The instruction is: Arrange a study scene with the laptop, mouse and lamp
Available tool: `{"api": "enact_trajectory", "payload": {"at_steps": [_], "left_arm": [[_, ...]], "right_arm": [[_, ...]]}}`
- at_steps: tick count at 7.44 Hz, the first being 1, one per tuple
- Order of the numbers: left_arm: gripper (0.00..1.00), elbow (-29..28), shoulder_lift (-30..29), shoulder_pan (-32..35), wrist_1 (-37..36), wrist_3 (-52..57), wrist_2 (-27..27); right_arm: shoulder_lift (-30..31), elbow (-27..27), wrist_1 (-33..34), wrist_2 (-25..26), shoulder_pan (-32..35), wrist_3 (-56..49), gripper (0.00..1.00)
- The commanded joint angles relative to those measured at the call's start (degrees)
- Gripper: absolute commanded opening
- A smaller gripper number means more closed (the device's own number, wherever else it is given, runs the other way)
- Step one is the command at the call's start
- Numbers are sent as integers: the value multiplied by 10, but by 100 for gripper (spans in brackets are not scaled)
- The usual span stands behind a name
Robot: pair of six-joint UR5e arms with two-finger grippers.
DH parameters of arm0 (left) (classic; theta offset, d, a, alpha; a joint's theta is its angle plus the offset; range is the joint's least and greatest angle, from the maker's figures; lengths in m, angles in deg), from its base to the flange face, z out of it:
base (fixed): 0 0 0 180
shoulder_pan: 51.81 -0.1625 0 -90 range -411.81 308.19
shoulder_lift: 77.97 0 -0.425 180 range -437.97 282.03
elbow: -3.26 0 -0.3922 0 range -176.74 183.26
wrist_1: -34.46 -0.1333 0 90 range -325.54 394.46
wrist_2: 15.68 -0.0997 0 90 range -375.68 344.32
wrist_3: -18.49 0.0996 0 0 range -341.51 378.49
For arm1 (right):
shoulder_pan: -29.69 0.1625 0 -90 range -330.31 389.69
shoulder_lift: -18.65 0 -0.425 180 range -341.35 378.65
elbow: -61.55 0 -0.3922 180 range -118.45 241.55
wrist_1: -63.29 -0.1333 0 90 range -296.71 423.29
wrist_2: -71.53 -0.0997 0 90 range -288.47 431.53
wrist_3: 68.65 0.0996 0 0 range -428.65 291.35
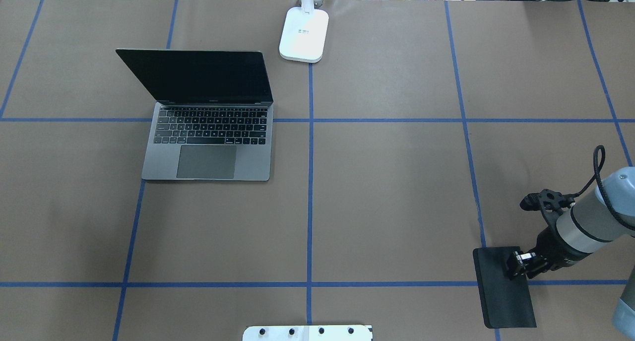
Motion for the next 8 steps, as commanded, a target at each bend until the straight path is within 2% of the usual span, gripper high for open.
{"api": "enact_trajectory", "payload": {"at_steps": [1, 2, 4, 8], "left_arm": [[100, 0, 0, 0, 0, 0, 0], [100, 0, 0, 0, 0, 1, 0], [100, 0, 0, 0, 0, 1, 0], [100, 2, -1, 0, 0, -1, 0]], "right_arm": [[0, 2, 0, -5, 6, 0, 34], [0, 1, 0, -6, 6, 0, 28], [0, 2, 1, -7, 5, 0, 21], [-1, 23, -1, 0, 28, 0, 15]]}}
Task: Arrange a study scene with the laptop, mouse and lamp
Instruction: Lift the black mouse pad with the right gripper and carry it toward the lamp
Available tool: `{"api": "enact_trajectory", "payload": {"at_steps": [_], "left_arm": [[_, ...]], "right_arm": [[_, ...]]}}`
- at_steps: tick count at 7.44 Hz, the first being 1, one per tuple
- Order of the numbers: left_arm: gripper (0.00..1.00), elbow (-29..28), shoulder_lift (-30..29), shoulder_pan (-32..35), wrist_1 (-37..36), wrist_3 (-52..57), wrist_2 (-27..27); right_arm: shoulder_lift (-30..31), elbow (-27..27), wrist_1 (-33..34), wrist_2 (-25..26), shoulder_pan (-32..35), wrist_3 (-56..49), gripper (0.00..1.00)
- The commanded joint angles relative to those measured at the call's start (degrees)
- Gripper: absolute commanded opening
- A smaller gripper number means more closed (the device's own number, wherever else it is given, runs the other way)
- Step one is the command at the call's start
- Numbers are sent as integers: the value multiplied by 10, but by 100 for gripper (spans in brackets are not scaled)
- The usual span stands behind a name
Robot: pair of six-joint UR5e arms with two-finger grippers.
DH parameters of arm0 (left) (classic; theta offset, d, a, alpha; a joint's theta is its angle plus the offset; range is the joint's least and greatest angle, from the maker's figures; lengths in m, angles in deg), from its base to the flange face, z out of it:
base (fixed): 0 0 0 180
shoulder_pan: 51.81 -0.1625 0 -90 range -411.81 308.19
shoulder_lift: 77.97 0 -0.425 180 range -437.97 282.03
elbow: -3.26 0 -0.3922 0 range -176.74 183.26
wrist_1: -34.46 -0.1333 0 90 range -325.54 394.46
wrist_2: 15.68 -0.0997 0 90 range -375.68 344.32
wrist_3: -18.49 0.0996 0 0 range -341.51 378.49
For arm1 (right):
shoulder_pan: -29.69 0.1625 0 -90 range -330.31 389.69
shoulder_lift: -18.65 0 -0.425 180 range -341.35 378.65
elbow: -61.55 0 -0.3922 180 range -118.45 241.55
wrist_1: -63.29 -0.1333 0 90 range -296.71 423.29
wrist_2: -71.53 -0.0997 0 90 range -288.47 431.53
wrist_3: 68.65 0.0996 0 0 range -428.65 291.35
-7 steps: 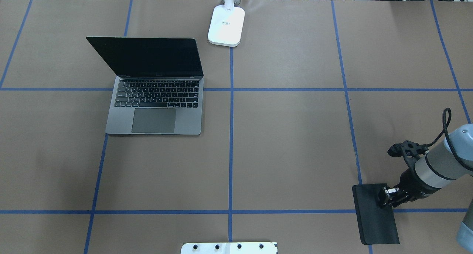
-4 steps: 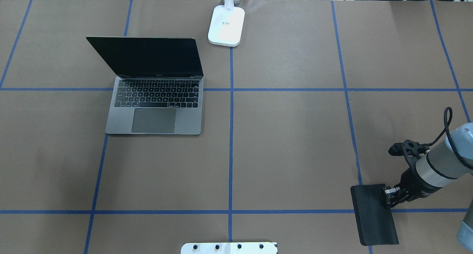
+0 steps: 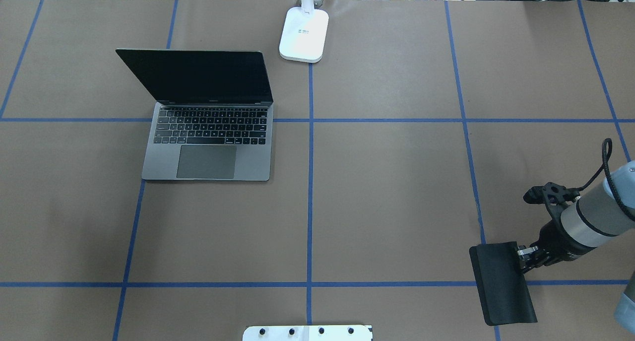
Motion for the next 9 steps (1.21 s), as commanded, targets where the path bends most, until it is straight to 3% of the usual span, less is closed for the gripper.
{"api": "enact_trajectory", "payload": {"at_steps": [1, 5, 7, 9], "left_arm": [[100, 2, -2, 0, 0, -1, 0], [100, 4, -1, 0, -1, -10, 3], [100, 38, 17, 2, -3, -106, -20], [100, 85, 62, 1, -4, -175, -33]], "right_arm": [[-1, 15, 0, 7, 10, -1, 15], [-4, 51, 0, -15, 94, -58, 15], [-51, 55, 25, -40, 146, -63, 15], [-184, 59, 216, -36, 179, -141, 15]]}}
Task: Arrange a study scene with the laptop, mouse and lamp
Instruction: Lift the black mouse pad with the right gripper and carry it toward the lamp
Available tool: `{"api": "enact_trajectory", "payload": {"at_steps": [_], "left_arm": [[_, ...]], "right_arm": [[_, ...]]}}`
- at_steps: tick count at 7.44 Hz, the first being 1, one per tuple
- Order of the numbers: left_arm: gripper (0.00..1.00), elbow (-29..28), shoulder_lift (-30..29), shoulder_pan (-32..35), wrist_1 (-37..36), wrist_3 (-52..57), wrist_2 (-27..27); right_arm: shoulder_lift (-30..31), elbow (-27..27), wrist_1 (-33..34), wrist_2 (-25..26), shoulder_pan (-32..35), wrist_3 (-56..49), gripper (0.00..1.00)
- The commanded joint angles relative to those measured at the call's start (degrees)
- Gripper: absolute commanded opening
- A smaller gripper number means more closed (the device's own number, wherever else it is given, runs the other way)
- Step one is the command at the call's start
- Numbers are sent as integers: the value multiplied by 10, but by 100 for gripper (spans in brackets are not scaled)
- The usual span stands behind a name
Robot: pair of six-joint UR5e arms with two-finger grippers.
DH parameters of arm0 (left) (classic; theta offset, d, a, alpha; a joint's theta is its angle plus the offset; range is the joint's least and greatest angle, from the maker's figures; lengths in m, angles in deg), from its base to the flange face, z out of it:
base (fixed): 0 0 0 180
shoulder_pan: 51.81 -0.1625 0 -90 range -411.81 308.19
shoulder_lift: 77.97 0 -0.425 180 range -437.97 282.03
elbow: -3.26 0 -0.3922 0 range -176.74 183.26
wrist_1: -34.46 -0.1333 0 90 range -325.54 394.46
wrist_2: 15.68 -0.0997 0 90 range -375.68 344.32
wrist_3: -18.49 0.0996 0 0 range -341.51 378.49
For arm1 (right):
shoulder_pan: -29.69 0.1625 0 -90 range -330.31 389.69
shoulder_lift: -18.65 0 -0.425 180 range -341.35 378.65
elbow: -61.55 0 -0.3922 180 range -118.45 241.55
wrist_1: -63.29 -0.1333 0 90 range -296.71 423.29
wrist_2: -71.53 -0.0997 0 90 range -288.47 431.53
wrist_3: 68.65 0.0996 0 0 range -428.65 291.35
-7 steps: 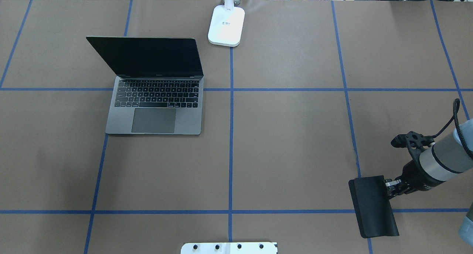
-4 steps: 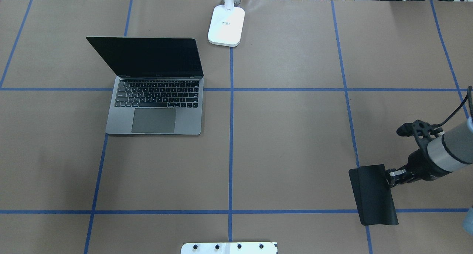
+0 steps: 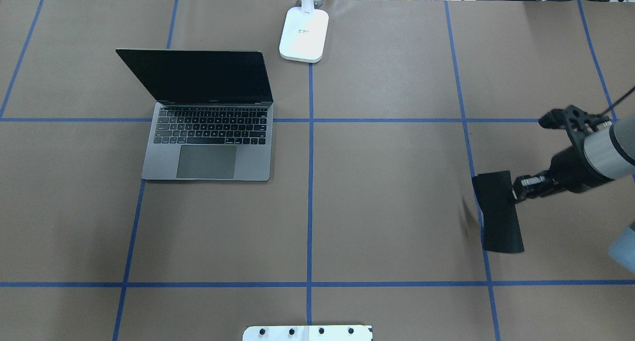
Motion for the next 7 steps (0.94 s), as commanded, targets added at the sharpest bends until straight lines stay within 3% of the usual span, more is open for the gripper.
{"api": "enact_trajectory", "payload": {"at_steps": [1, 3, 5, 7], "left_arm": [[100, 32, 41, 0, -1, -55, -8], [100, 56, 75, -1, 1, -84, -7], [100, 57, 85, -2, 1, -85, -7], [100, 57, 133, -3, 63, -106, -7]], "right_arm": [[-165, -2, 247, 19, 29, -109, 15], [-352, -29, 502, 93, 17, -194, 15], [-447, -94, 531, 101, 11, -197, 15], [-543, -198, 530, 100, 3, -192, 15]]}}
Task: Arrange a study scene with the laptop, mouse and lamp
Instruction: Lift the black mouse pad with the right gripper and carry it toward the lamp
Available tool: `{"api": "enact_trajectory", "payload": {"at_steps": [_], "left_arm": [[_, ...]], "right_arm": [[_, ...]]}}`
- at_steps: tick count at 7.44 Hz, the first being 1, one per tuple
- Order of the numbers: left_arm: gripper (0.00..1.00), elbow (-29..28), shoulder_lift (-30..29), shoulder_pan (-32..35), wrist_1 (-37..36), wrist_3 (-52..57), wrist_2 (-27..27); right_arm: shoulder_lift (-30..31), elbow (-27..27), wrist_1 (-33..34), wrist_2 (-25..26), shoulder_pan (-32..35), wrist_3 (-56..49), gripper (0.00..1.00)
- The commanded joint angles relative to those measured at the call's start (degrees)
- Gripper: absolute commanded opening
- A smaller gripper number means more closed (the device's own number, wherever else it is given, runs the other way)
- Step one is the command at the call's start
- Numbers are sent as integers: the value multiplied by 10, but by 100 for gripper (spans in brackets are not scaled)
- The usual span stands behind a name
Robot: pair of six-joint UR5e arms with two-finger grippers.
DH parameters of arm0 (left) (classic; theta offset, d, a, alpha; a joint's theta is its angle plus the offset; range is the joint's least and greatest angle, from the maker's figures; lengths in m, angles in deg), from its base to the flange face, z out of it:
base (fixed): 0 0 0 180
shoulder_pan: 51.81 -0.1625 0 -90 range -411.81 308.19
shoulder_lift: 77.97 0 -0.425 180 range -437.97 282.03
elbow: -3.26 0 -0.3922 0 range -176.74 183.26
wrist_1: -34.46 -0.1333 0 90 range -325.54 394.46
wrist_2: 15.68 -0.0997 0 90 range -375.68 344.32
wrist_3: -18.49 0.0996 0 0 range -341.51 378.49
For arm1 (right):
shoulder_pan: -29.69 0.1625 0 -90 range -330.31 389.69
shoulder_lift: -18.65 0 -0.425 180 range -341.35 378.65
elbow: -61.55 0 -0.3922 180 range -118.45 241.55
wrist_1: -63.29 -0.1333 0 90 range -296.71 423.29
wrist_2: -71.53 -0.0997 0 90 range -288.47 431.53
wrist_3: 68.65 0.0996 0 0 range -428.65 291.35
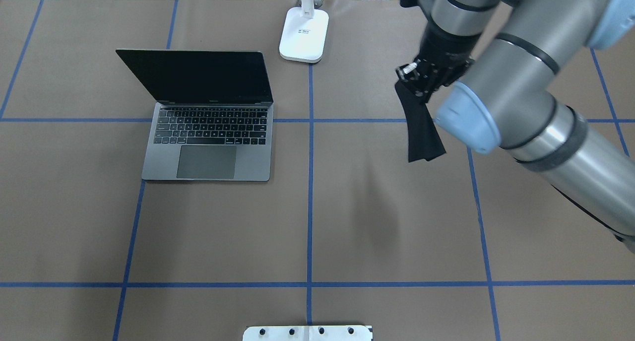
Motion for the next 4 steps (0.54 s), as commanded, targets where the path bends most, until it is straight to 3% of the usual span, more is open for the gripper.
{"api": "enact_trajectory", "payload": {"at_steps": [1, 2, 4], "left_arm": [[100, 0, 47, -3, 64, -35, 0], [100, 0, 54, -4, 65, -35, 0], [100, -1, 56, -4, 65, -35, 0]], "right_arm": [[-116, -132, 3, -3, -15, 16, 15], [-169, -199, 3, -5, -21, 26, 16], [-166, -199, 8, -14, -28, 29, 16]]}}
